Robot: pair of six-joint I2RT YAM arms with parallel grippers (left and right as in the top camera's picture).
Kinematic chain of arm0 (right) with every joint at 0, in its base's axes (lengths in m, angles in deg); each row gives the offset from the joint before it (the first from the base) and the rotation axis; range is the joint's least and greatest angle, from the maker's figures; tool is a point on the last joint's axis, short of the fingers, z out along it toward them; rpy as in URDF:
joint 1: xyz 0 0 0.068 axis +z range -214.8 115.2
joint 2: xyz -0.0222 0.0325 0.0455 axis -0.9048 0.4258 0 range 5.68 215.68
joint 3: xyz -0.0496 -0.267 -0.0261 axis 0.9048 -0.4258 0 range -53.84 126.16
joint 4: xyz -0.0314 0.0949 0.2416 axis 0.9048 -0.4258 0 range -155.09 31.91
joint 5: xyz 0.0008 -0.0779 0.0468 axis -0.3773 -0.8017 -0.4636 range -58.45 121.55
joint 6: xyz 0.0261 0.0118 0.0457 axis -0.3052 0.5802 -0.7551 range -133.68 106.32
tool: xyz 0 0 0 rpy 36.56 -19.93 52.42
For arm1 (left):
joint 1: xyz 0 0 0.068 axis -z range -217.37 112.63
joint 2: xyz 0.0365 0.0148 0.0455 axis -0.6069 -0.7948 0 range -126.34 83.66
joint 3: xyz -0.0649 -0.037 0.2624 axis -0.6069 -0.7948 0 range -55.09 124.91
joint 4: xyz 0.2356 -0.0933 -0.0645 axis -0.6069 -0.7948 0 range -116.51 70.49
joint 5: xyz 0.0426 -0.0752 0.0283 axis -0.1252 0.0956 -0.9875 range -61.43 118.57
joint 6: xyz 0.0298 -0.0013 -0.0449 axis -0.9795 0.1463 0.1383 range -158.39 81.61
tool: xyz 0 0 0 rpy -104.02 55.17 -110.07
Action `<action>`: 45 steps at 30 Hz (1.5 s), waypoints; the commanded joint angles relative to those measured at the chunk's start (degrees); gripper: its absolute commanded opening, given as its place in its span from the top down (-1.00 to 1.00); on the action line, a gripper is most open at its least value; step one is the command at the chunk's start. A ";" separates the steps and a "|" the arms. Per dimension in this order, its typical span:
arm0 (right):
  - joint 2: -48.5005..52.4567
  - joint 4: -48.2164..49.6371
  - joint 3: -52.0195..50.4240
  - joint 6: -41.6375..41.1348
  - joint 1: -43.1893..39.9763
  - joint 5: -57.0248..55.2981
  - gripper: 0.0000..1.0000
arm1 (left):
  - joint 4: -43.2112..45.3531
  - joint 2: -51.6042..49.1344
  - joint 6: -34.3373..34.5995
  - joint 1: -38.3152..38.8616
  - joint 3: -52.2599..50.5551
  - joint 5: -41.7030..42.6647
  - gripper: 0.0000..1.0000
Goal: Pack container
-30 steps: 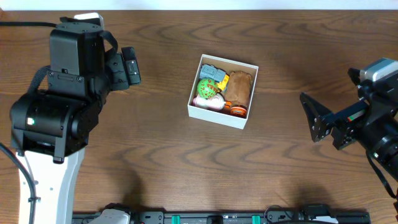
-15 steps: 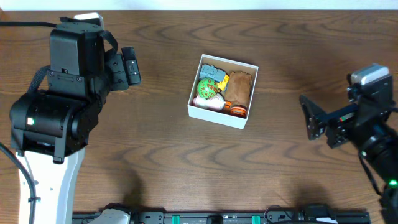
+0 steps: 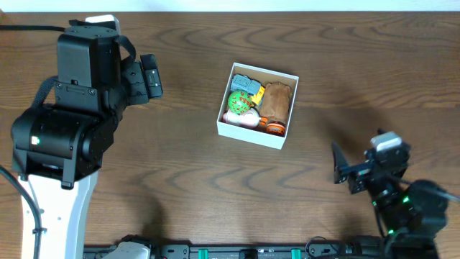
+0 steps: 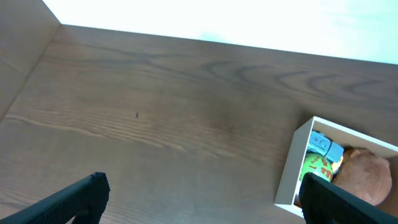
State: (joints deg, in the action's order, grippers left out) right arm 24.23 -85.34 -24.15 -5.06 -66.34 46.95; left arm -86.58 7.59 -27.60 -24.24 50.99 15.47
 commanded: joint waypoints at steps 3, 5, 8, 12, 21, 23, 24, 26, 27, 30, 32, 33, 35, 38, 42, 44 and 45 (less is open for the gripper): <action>-8.26 1.33 -10.34 -0.02 -0.31 -0.37 -0.99 | -0.02 -0.02 0.92 -0.35 0.76 -0.68 -0.96; -11.37 1.36 -13.22 0.00 -0.31 -0.35 -0.99 | 0.00 -0.02 0.94 -0.35 0.76 -0.68 -0.96; -14.32 1.36 -15.63 0.00 -0.31 -0.33 -0.99 | 0.00 -0.02 0.92 -0.35 0.76 -0.68 -0.96; -16.11 1.33 -18.12 0.00 -0.31 -0.15 -0.98 | 0.00 -0.02 0.92 -0.35 0.76 -0.68 -0.96; -16.57 7.23 -23.63 0.00 -0.31 2.67 -0.99 | -0.02 -0.02 0.92 -0.35 0.76 -0.68 -0.96; -16.57 8.70 -23.89 0.00 -0.31 3.15 -0.98 | 0.00 -0.02 0.92 -0.35 0.76 -0.68 -0.96; -16.57 9.55 -24.13 0.00 -0.31 3.23 -0.98 | 0.00 -0.02 0.92 -0.35 0.76 -0.68 -0.96; -16.57 11.56 -24.68 0.00 -0.31 3.28 -0.99 | 0.00 -0.02 0.92 -0.37 0.76 -0.68 -0.96; -16.55 12.44 -24.92 0.02 -0.31 3.26 -0.99 | 0.00 -0.02 0.92 -0.35 0.76 -0.68 -0.96; -16.50 12.39 -24.92 0.02 -0.31 3.26 -0.99 | -0.02 -0.02 0.92 -0.37 0.76 -0.68 -0.96; -16.50 12.39 -24.92 0.02 -0.31 3.26 -0.99 | 0.00 -0.02 0.92 -0.35 0.76 -0.68 -0.96; -16.50 12.39 -24.92 0.02 -0.31 3.26 -0.98 | 0.00 -0.02 0.92 -0.35 0.76 -0.68 -0.96; -16.44 12.37 -24.92 0.02 -0.31 3.23 -0.98 | -0.02 -0.02 0.92 -0.35 0.76 -0.68 -0.96; -16.44 12.37 -24.92 0.02 -0.31 3.23 -0.99 | 0.00 -0.02 0.92 -0.35 0.76 -0.68 -0.96; -16.44 12.37 -24.92 0.02 -0.31 3.26 -0.98 | 0.00 -0.02 0.92 -0.35 0.76 -0.68 -0.96; -16.44 12.37 -24.92 0.02 -0.31 3.26 -0.98 | 0.00 -0.02 0.92 -0.35 0.76 -0.68 -0.96; -16.44 12.37 -24.92 0.02 -0.31 3.23 -0.98 | -0.02 -0.02 0.92 -0.35 0.76 -0.68 -0.96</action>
State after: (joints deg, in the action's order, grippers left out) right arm 8.19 -73.20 -48.76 -5.08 -66.34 49.76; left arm -86.58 7.59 -27.60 -24.24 50.99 15.47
